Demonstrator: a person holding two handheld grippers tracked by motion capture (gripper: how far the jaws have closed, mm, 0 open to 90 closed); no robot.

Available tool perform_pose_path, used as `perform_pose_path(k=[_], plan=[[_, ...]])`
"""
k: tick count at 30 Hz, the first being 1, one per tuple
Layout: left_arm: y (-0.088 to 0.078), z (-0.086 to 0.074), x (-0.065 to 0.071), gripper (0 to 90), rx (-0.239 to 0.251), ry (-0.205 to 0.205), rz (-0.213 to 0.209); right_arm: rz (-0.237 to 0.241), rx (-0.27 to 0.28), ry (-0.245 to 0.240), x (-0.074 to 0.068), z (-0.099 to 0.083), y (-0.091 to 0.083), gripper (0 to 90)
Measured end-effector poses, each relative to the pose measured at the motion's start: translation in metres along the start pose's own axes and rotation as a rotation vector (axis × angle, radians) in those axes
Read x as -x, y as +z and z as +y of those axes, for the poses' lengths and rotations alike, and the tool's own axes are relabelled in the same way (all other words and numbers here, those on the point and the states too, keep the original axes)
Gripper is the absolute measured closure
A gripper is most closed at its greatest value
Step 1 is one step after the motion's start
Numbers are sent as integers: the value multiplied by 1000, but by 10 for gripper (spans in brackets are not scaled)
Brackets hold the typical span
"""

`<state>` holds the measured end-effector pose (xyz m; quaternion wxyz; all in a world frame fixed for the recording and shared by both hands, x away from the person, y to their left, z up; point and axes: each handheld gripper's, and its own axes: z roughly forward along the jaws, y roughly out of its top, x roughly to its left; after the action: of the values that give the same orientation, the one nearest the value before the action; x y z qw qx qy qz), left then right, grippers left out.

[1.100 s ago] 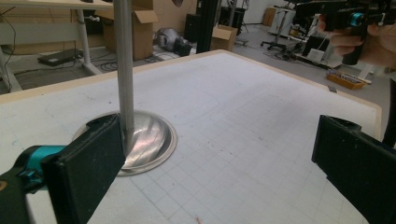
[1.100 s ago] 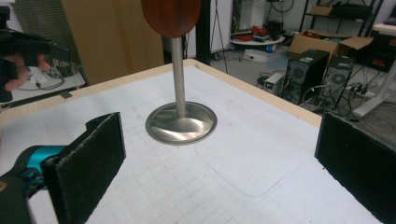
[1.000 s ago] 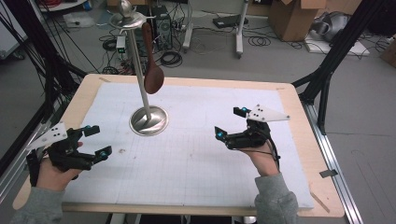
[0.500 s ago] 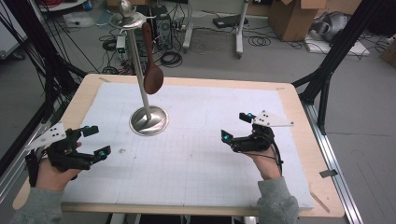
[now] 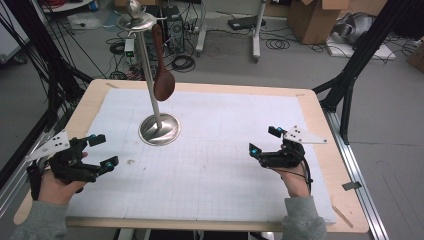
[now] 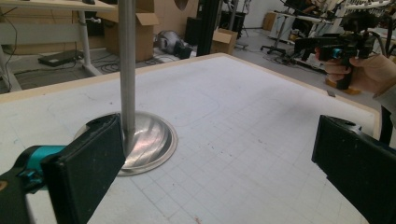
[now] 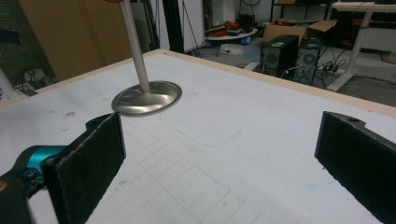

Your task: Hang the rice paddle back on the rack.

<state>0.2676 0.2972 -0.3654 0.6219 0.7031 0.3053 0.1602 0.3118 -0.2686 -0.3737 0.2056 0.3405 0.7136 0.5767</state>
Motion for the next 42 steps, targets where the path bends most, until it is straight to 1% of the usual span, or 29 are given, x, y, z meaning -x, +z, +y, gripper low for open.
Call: perform_pose_path(k=[10, 17, 20, 22, 27, 30, 32, 34, 36, 38, 42], plan=[[-2, 0, -1, 31, 4, 0, 4, -25, 12, 15, 8, -7, -14, 6], [-5, 0, -2, 31, 7, 0, 13, -31, 0, 39, 14, -14, -22, 6], [-7, 1, -2, 31, 10, 2, 18, -40, 16, 37, 17, -14, -27, 6], [-8, 1, -3, 31, 12, 2, 21, -45, 17, 52, 18, -14, -31, 6], [-10, 1, -4, 32, 17, 3, 32, -59, 20, 55, 20, -15, -41, 6], [-12, 1, -5, 31, 16, 6, 40, -64, 24, 46, 20, -13, -47, 6], [-12, 1, -6, 31, 17, 5, 45, -65, 12, 42, 20, -11, -51, 6], [-13, 1, -7, 31, 17, 4, 49, -62, -4, 27, 19, -9, -56, 6], [-14, 1, -7, 32, 19, 7, 50, -48, -8, 18, 19, -7, -62, 6], [-14, 2, -7, 31, 23, 6, 51, -29, -4, 18, 18, -5, -68, 6], [-13, 2, -6, 31, 21, 9, 51, 10, 26, 27, 17, -1, -77, 6]])
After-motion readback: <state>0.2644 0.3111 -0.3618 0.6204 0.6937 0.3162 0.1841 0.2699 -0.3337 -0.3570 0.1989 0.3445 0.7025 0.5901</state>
